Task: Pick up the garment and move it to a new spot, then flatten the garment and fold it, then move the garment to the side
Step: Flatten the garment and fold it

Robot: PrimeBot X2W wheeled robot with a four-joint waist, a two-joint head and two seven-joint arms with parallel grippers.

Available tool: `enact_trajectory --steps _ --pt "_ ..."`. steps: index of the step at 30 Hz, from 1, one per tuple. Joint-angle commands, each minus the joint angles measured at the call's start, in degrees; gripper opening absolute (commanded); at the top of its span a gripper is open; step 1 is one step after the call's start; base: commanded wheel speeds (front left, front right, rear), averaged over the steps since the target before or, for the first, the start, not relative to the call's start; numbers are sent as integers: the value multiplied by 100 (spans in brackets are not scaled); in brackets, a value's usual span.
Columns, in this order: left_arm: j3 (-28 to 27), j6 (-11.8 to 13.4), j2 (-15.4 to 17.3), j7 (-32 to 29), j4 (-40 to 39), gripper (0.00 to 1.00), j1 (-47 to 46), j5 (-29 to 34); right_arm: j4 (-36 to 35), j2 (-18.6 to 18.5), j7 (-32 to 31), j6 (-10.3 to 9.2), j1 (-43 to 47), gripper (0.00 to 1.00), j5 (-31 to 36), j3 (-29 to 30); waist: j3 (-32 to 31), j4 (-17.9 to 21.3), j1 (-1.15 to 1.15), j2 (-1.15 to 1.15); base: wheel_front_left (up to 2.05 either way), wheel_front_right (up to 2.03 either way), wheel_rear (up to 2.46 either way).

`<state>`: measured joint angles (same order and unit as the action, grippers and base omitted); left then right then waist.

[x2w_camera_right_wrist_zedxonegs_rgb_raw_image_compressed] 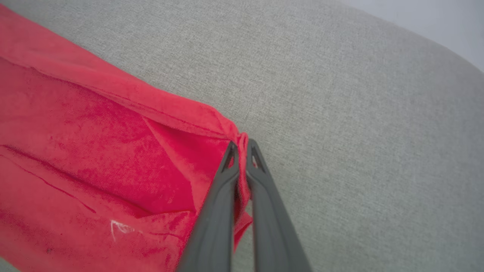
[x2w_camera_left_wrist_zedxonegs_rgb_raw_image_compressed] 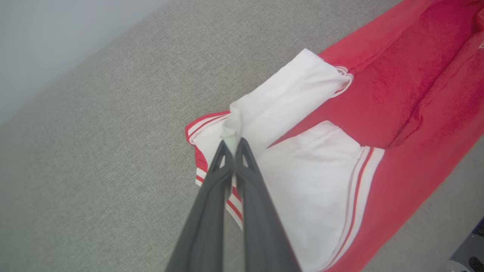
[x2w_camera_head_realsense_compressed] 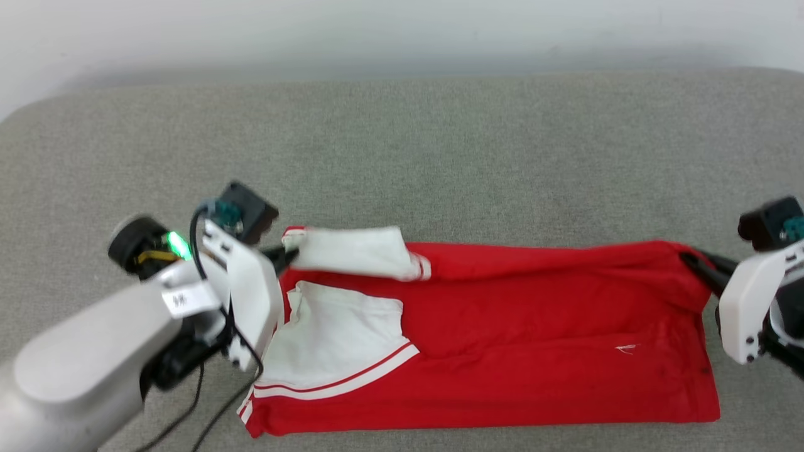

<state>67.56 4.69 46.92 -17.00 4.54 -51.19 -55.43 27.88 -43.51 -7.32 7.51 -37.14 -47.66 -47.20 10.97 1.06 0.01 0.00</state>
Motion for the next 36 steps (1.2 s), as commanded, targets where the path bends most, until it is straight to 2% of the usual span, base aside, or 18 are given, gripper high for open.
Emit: enact_trajectory --steps 1,9,15,20,28,29,30,31,36 --pt "21 69 42 57 -77 0 184 -53 -43 -44 49 -5 151 0 -40 16 -110 -5 -1 0 0 0 0" --pt "180 432 256 328 -386 0 1103 -293 -417 -179 292 -5 1071 0 -133 270 -364 -60 -1 0 0 0 0" --pt "270 708 400 436 -500 0 1567 -329 -682 -186 248 -5 1750 0 -134 556 -426 -62 -1 0 0 0 0" --pt "310 859 341 509 -548 0 1831 -429 -733 -75 114 -5 2164 0 -74 770 -355 -50 -1 0 0 0 0" --pt "359 923 99 619 -171 0 2124 -482 -610 266 157 -5 2630 0 20 1023 -285 -40 -1 0 0 0 0" --pt "345 949 76 683 -129 0 2157 -471 -641 285 186 -5 2642 5 35 1066 -302 -33 -1 0 0 0 0" --pt "313 985 43 778 -99 11 2178 -456 -673 292 222 -5 2653 24 60 1126 -322 -28 -1 0 0 0 0" --pt "285 1022 19 889 -72 100 2188 -418 -720 298 260 -5 2669 99 106 1188 -350 -24 -1 0 0 0 0" --pt "37 1330 -30 1587 -61 100 2309 -311 -1069 234 357 -5 2760 100 251 1562 -505 1 -1 0 0 0 0"
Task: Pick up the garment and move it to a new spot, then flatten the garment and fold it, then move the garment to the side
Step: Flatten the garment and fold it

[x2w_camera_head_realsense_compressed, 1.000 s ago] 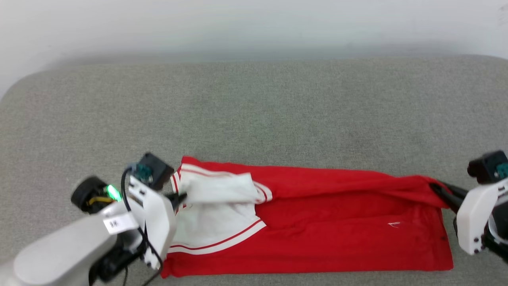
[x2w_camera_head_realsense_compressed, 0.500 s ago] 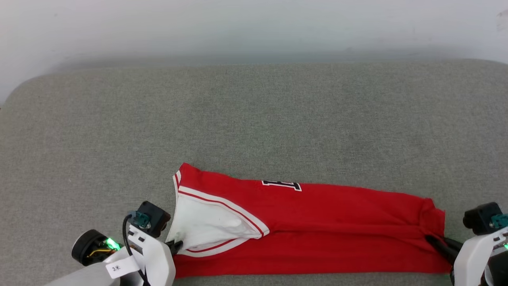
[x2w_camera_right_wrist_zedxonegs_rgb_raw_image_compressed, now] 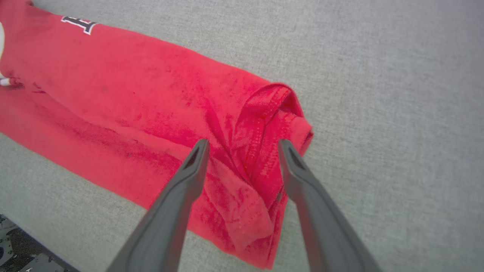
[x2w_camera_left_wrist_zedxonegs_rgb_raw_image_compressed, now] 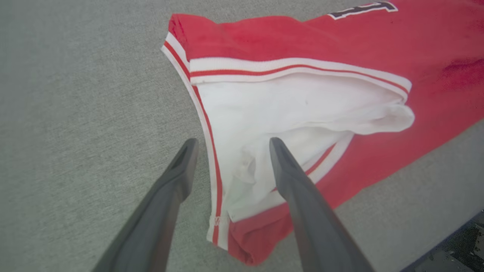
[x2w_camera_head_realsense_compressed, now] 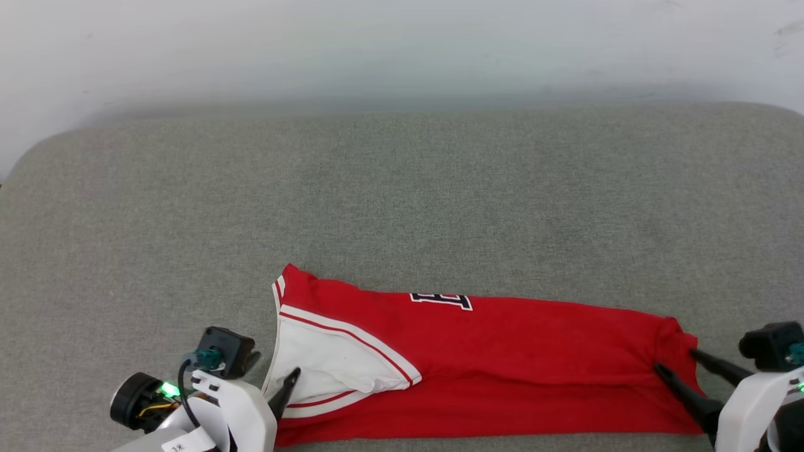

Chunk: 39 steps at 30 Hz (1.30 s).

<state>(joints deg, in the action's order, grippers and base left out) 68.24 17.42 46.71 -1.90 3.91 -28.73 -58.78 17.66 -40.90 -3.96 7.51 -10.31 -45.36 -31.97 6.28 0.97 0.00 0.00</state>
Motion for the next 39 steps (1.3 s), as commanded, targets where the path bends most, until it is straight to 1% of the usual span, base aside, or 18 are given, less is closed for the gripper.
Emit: enact_trajectory --steps 1,7,10,13,16,20,23,24,27,29,32,35,39 --pt "-101 157 -16 240 4 100 88 68 -136 -56 0 -5 99 100 43 132 -65 17 0 0 0 0 0" --pt "-488 860 -167 1219 -24 100 309 254 -568 -218 -268 -5 222 100 49 752 -176 16 0 0 0 0 0" --pt "-666 1164 -226 1509 -19 100 410 395 -647 -294 -570 -5 295 100 -54 1036 -201 -9 0 0 0 0 0" --pt "-876 1436 -330 1652 -48 100 519 591 -659 -390 -1106 -5 411 100 -381 1222 -196 -56 0 0 0 0 0" --pt "-1123 1652 -428 1706 -93 100 620 870 -660 -508 -1669 -5 488 100 -749 1332 -164 -124 0 0 0 0 0" --pt "-1659 1917 -641 1716 -246 100 814 1481 -600 -539 -2133 -5 574 100 -1070 1424 -96 -242 0 0 0 0 0" --pt "-2081 2000 -798 1717 -342 100 1019 1893 -482 -429 -2274 -5 556 100 -1188 1482 -43 -329 0 0 0 0 0" --pt "-2081 2000 -798 1717 -342 100 1019 1893 -482 -429 -2274 -5 556 100 -1188 1482 -43 -329 0 0 0 0 0" --pt "-2533 1955 -1003 1718 -409 100 1337 2369 -230 -279 -2379 -5 484 100 -1260 1468 31 -442 0 0 0 0 0" --pt "-2633 1951 -1063 1718 -423 100 1395 2466 -165 -230 -2410 -5 466 100 -1274 1445 48 -469 0 0 0 0 0" --pt "-2953 1965 -1220 1718 -414 100 1609 2783 33 -102 -2421 -5 385 100 -1316 1387 93 -533 0 0 0 0 0" --pt "-3203 1869 -1424 1713 -399 100 1799 3035 190 39 -2442 -4 318 100 -1381 1273 136 -589 0 0 0 0 0" --pt "-3461 1646 -1682 1714 -321 100 1997 3314 278 216 -2353 -3 210 100 -1440 1053 175 -637 0 0 0 0 0"
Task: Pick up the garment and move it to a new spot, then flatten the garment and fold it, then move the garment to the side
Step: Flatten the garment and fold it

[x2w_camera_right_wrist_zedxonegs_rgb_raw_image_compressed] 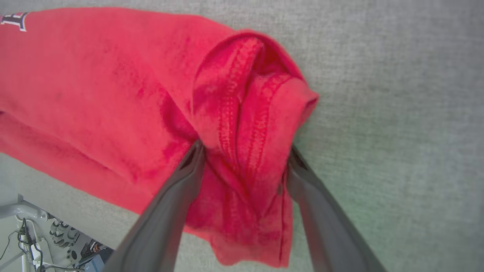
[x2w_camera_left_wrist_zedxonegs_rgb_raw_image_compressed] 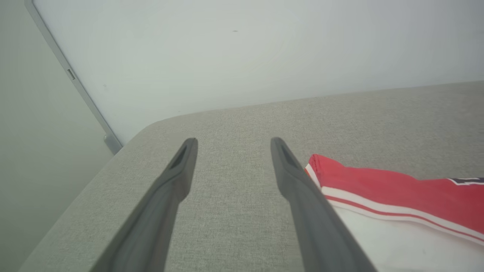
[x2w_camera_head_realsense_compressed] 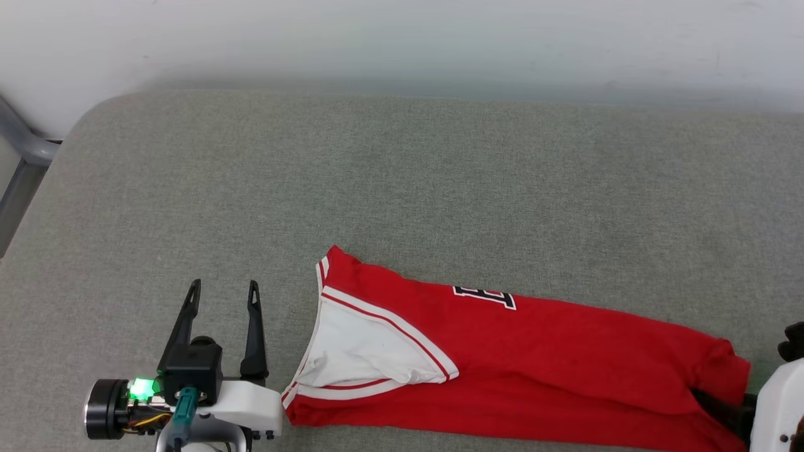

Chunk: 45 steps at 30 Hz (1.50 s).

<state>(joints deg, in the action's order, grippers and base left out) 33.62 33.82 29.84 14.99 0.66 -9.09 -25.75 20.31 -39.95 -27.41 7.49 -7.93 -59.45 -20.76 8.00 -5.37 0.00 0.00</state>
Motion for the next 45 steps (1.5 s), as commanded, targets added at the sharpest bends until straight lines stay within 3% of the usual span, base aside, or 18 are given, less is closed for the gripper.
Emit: enact_trajectory --steps 1,11,12,13,14,23,33,39,45 --pt "-58 -52 -60 25 30 100 71 73 17 151 11 -1 -54 100 -27 -136 8 -11 0 0 0 0 0" --pt "-762 -528 -679 26 148 100 342 723 244 264 428 6 -368 100 -20 -820 -30 -87 0 0 0 0 0" --pt "-818 -580 -730 26 149 100 375 792 287 250 486 6 -397 45 -23 -861 -38 -89 0 0 0 0 0" --pt "-883 -625 -793 26 153 100 409 862 323 241 526 6 -418 14 -49 -914 -46 -92 0 0 0 0 0" --pt "-928 -675 -844 26 168 100 451 937 350 214 567 6 -438 0 -76 -962 -58 -92 0 0 0 0 0" --pt "-1379 -1003 -1212 26 201 100 729 1427 639 -368 966 -6 -634 0 -192 -1033 -194 -60 0 0 0 0 0" --pt "-1841 -1198 -1519 26 188 100 1030 1829 933 -1000 1139 -5 -716 0 -179 -1029 -402 -35 0 0 0 0 0" --pt "-2042 -1304 -1633 26 200 100 1214 1969 507 -1204 918 -5 -554 0 -481 -975 -536 4 0 0 0 0 0" --pt "-2143 -1457 -1730 26 218 100 1300 2103 -506 -1193 525 -3 -376 0 -939 -896 -588 19 0 0 0 0 0"
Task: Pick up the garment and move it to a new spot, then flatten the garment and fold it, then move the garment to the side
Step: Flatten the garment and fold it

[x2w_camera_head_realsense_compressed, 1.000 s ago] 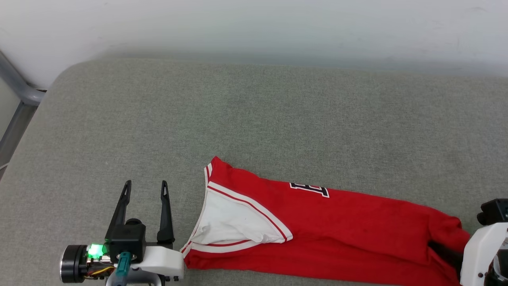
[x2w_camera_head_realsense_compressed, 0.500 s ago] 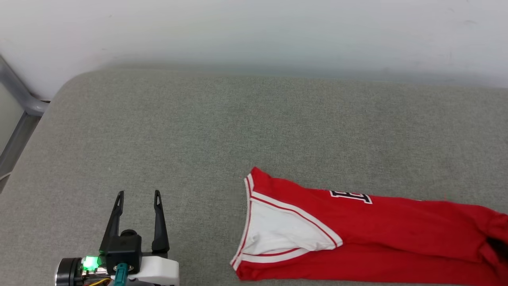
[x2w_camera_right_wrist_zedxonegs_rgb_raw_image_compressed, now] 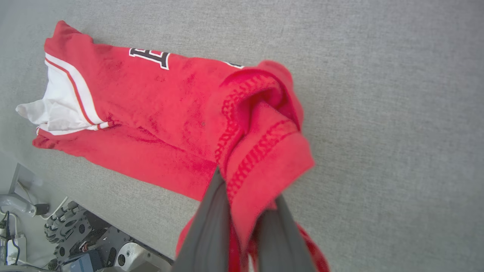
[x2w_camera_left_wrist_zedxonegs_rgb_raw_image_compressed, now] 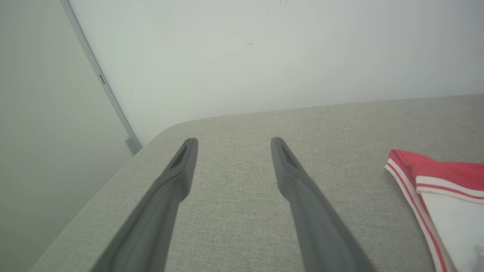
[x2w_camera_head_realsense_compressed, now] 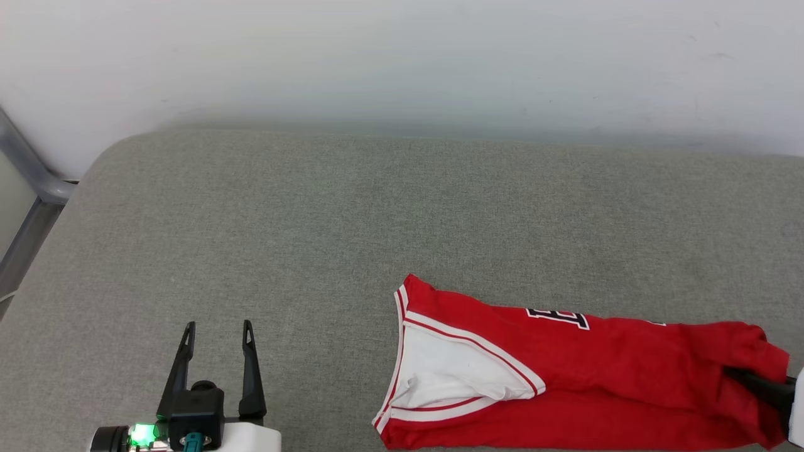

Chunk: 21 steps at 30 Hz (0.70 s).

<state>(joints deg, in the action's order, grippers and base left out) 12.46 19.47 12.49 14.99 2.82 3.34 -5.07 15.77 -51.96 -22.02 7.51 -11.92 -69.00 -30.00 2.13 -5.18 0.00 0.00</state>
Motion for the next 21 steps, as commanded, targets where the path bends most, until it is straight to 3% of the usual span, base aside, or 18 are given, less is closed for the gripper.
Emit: enact_trajectory --steps 1,10,21 --pt "-35 -34 -16 26 7 100 60 56 -217 6 -63 -5 35 0 8 23 -2 -3 0 0 0 0 0" --pt "-99 -181 -160 26 18 100 -6 194 -1157 546 -446 -4 -268 0 370 -37 55 -115 0 0 0 0 0" --pt "-128 -317 -289 26 -13 100 -176 322 -980 1679 -935 -4 -1251 0 1193 -768 268 -333 0 0 0 0 0"
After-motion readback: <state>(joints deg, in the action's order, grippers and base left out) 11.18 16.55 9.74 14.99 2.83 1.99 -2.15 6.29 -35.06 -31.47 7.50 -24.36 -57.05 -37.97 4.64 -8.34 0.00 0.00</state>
